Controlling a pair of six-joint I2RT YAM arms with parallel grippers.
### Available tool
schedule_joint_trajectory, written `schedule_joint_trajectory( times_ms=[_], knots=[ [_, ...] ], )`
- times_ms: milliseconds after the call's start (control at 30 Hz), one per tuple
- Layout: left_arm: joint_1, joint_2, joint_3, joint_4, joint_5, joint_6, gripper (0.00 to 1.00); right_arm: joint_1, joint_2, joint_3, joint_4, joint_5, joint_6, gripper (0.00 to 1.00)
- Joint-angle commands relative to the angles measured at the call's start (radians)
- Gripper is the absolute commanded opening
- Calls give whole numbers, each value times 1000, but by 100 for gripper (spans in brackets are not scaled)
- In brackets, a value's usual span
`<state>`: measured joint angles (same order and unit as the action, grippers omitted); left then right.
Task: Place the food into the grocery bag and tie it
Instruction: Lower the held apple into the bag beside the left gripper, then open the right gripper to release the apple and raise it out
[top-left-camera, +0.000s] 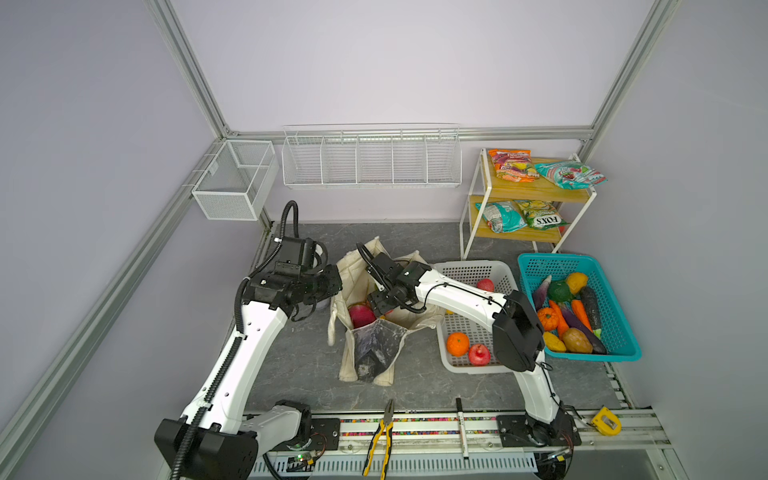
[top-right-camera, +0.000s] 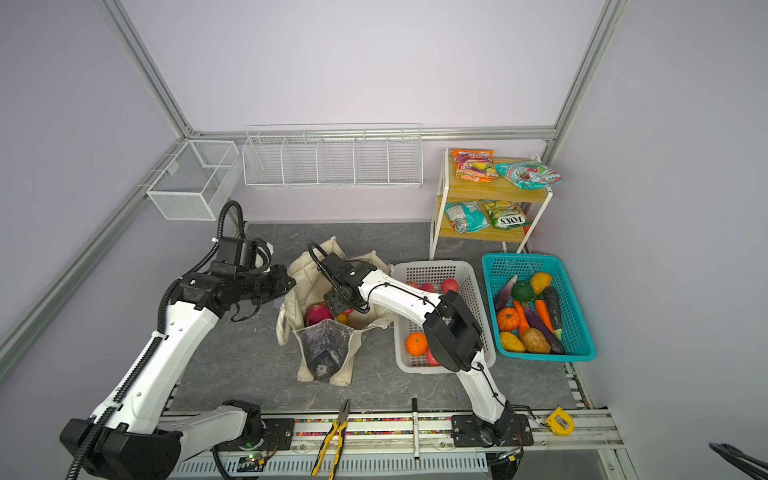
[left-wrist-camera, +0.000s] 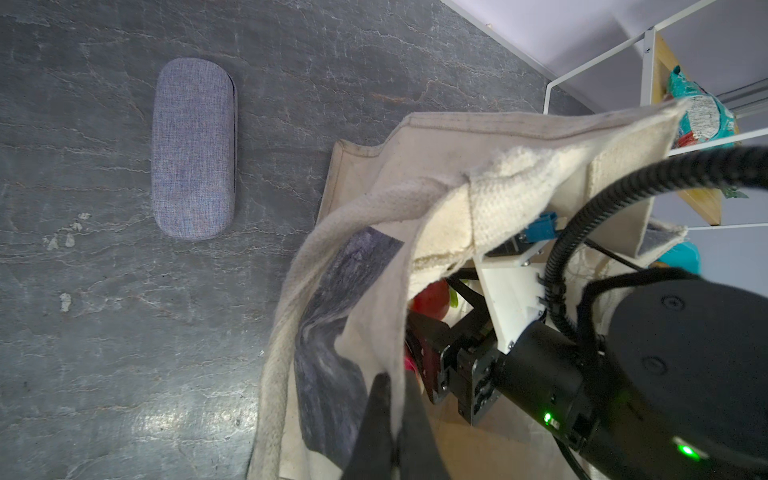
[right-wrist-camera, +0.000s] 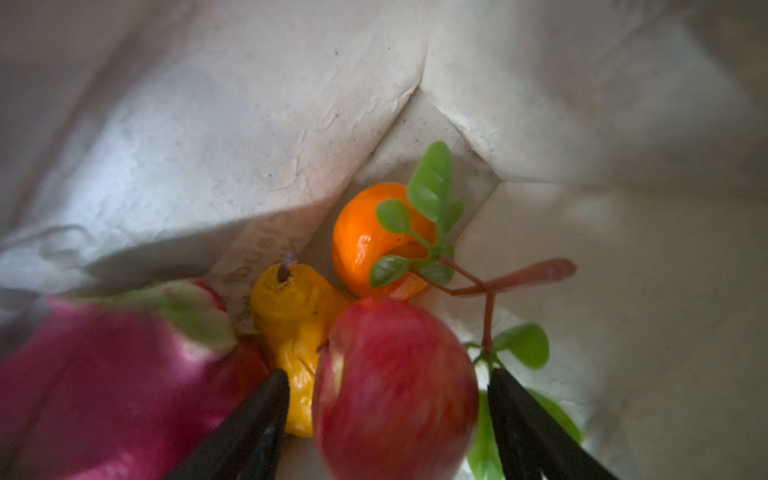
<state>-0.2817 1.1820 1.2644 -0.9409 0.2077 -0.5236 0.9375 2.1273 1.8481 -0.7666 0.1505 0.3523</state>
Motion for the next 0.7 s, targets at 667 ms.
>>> schedule_joint_trajectory(
  times_ms=[667],
  knots=[
    [-4, -11, -36, 68, 94, 69, 0, 1, -307, 21, -82, 85, 74, 88]
  ],
)
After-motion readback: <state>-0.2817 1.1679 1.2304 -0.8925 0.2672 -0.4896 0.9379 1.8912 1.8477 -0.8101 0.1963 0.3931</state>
